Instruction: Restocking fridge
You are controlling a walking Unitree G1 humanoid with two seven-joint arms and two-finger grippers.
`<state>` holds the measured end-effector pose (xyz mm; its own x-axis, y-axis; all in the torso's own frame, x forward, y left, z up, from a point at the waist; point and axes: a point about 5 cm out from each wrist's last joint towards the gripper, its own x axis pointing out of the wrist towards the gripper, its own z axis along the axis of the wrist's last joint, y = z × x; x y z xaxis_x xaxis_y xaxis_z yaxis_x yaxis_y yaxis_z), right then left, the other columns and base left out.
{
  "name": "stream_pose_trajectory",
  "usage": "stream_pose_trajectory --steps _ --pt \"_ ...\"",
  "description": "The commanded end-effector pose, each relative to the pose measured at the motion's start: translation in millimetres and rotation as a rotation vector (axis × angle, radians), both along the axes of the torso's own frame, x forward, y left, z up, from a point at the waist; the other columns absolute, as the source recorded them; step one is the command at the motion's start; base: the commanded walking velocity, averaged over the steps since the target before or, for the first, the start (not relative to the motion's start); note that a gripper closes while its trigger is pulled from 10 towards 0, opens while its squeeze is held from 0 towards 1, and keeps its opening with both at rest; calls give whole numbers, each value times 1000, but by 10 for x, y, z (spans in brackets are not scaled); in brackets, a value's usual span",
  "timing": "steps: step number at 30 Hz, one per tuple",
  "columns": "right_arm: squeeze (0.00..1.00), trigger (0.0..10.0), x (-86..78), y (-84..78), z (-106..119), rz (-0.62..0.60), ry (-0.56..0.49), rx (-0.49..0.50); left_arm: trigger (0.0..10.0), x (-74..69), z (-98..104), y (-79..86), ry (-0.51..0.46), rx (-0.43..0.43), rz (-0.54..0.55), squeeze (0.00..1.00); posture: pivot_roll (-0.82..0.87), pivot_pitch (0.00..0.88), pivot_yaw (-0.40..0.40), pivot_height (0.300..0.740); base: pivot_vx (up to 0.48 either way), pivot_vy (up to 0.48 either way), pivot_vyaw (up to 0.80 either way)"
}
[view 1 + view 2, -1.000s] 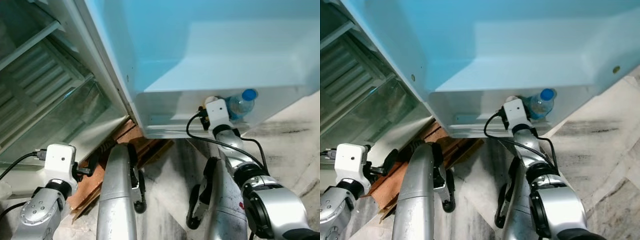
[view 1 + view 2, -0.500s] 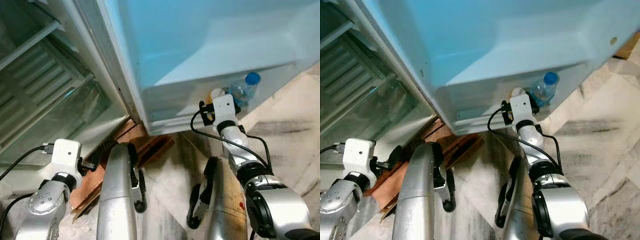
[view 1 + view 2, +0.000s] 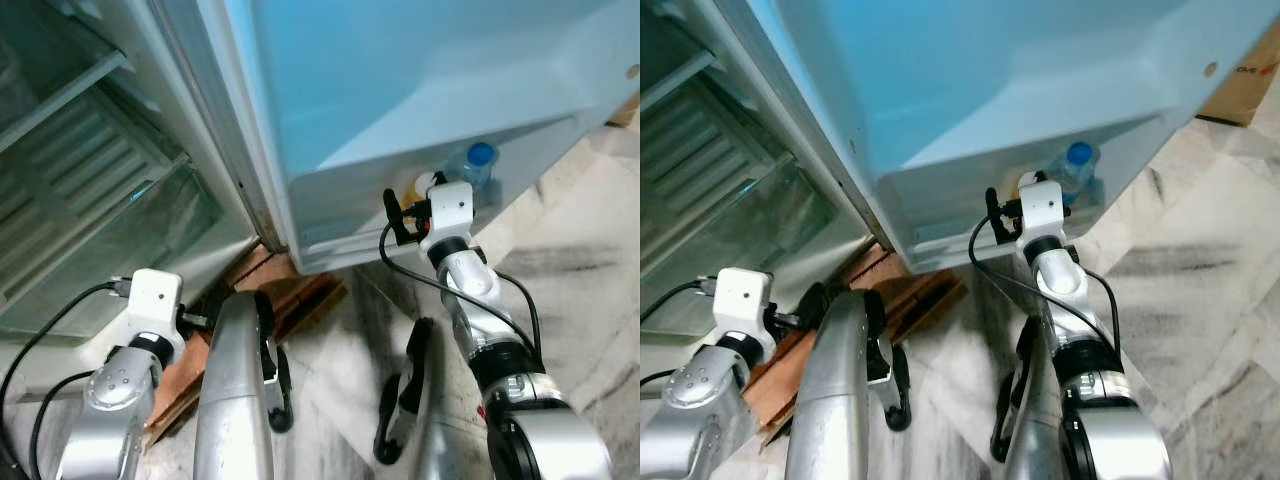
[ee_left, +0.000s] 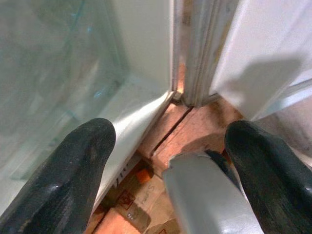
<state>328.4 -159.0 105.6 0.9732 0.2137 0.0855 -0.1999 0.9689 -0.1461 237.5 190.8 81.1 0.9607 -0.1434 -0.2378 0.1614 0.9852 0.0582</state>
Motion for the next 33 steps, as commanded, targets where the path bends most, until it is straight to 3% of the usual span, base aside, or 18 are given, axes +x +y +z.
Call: stream_pose_trajectory --steps 1,4,5,7,9,15,19,25,33 --pt "1000 10000 -88 23 -18 11 -5 20 10000 -66 -85 47 30 6 27 0 108 176 34 549 0 0 0" --pt "933 10000 -391 -43 -125 -52 2 85 10000 -81 -111 38 15 -17 53 0 97 136 12 549 0 0 0" --pt "0 10000 -479 -57 -162 -74 9 88 10000 -67 -115 11 5 -18 49 0 99 117 4 549 0 0 0" --pt "0 10000 -627 -68 -222 -158 22 154 10000 40 -68 -45 -38 -13 49 0 97 98 8 549 0 0 0" --pt "0 10000 -647 -58 -216 -169 18 155 10000 71 -51 -46 -49 -14 56 0 89 89 10 549 0 0 0" --pt "0 10000 -579 32 -49 -163 -33 184 10000 196 -60 -145 -67 -25 9 0 75 53 5 568 0 0 0" --pt "0 10000 -590 -36 -44 -180 -9 170 10000 238 -103 -230 -65 -48 3 0 64 29 -9 593 0 0 0" --pt "0 10000 -623 -95 -79 -187 24 147 10000 263 -156 -265 -64 -50 24 0 54 32 -26 638 0 0 0" --pt "0 10000 -529 -59 -2 -179 20 160 10000 318 -134 -241 -91 -44 24 0 43 44 -22 693 0 0 0"
